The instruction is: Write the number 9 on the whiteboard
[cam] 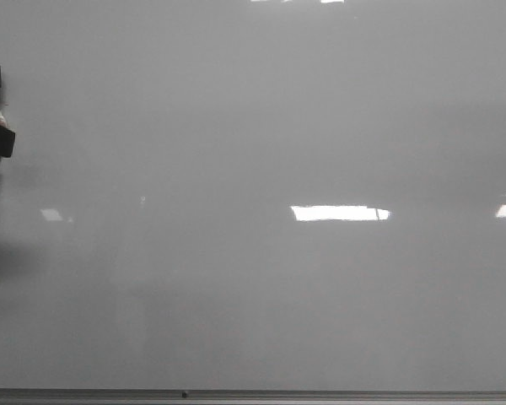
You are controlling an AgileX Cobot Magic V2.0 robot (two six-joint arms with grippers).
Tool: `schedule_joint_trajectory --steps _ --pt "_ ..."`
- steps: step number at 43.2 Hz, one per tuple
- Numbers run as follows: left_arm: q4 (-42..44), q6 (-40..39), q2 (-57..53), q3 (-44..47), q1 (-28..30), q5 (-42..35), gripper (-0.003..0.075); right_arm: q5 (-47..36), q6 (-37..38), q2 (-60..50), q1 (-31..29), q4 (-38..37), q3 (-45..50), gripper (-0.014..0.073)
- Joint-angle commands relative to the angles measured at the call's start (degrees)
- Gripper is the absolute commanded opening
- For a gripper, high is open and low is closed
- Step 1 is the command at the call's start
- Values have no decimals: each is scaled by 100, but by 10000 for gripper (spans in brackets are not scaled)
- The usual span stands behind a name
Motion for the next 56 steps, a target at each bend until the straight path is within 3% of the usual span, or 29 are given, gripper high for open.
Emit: schedule_joint_trajectory --steps 1,15,21,30,39,49,56 --pt "-175 -51 -398 -196 -13 212 -19 -485 -17 105 -32 13 -196 593" --pt "-176 -12 -1016 -701 -42 2167 -19 -473 -17 105 -32 13 -196 593" --pt "-283 763 -1330 -976 -418 2971 -19 57 -23 186 -32 13 -270 593" --pt "-958 2257 -1654 -1510 -1481 3855 -18 1213 -179 774 -14 36 -785 593" --pt "-1753 4341 -1711 -2121 -2612 5114 -19 2228 -1630 1510 482 984 -1578 593" --pt "-1908 5102 -1711 -2498 -3534 5978 -19 3669 -3458 2473 1460 2595 -2536 593" --pt "-1913 5668 -1711 -2500 -3950 6244 -19 3779 -4276 3094 2095 3530 -3059 593"
